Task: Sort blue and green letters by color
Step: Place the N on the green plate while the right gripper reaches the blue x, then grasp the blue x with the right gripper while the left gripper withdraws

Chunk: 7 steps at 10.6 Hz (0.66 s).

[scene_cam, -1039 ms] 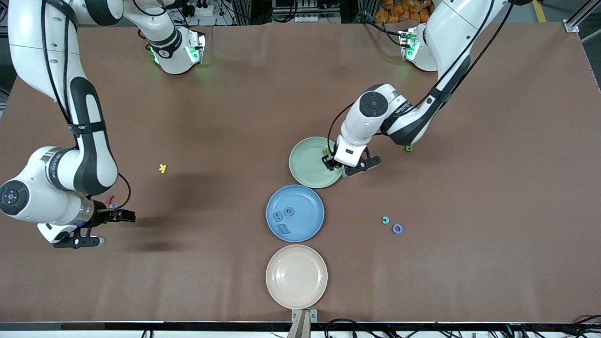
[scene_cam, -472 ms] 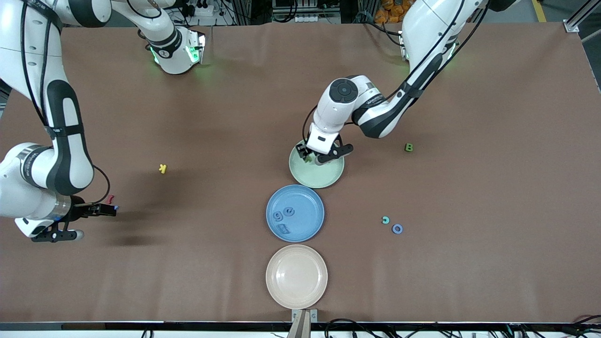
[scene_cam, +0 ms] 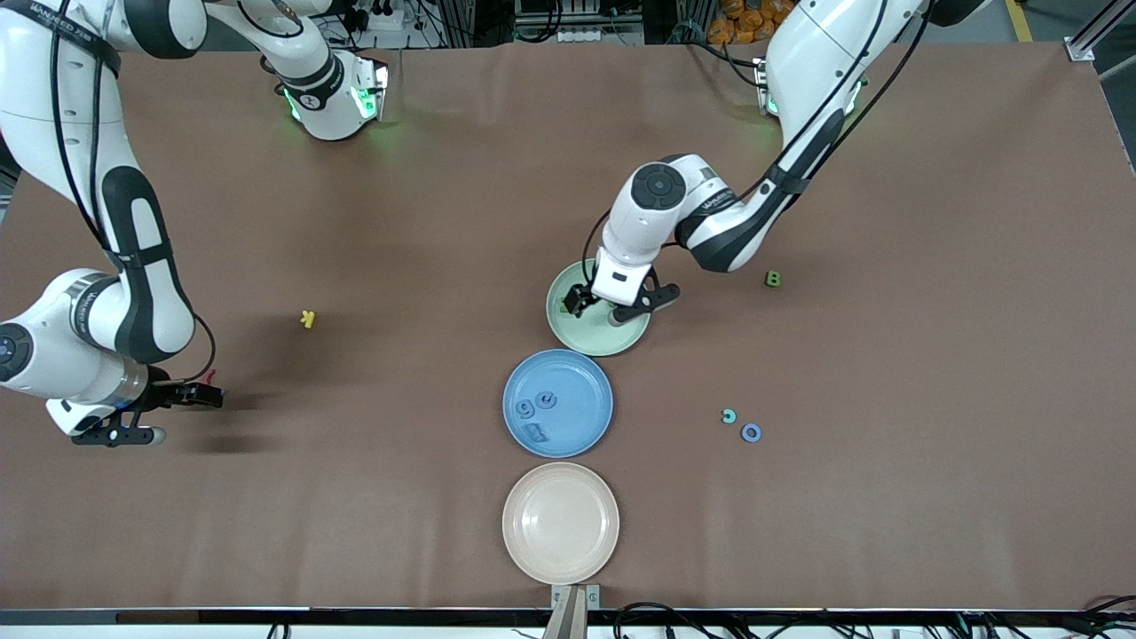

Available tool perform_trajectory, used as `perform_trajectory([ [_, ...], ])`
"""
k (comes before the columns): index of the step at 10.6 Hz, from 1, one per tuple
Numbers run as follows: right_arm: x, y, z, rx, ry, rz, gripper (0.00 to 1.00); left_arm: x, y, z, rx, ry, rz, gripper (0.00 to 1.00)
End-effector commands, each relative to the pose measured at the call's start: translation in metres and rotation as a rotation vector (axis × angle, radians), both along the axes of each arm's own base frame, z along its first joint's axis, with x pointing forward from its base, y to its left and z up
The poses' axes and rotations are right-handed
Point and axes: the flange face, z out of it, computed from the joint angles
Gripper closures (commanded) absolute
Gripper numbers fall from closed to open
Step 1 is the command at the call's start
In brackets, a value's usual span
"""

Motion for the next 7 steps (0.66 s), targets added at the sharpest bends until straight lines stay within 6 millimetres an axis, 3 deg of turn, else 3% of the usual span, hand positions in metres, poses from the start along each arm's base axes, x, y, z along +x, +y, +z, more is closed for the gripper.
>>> perform_trajectory([
  [1, -0.012, -0.005, -0.016, 0.016, -0.022, -0.006, 0.00, 0.034, 0.051, -0.001, 0.113, 0.007, -0.006, 0.00],
  [3, -0.019, -0.005, -0.028, 0.017, -0.033, -0.013, 0.00, 0.049, 0.087, -0.002, 0.180, 0.020, -0.049, 0.00],
  [5, -0.023, -0.005, -0.035, 0.016, -0.031, -0.019, 0.00, 0.039, 0.104, -0.005, 0.213, 0.031, -0.091, 0.00],
  [7, -0.029, -0.004, -0.047, 0.011, -0.032, -0.020, 0.05, 0.022, 0.121, -0.023, 0.265, 0.006, -0.162, 0.00],
])
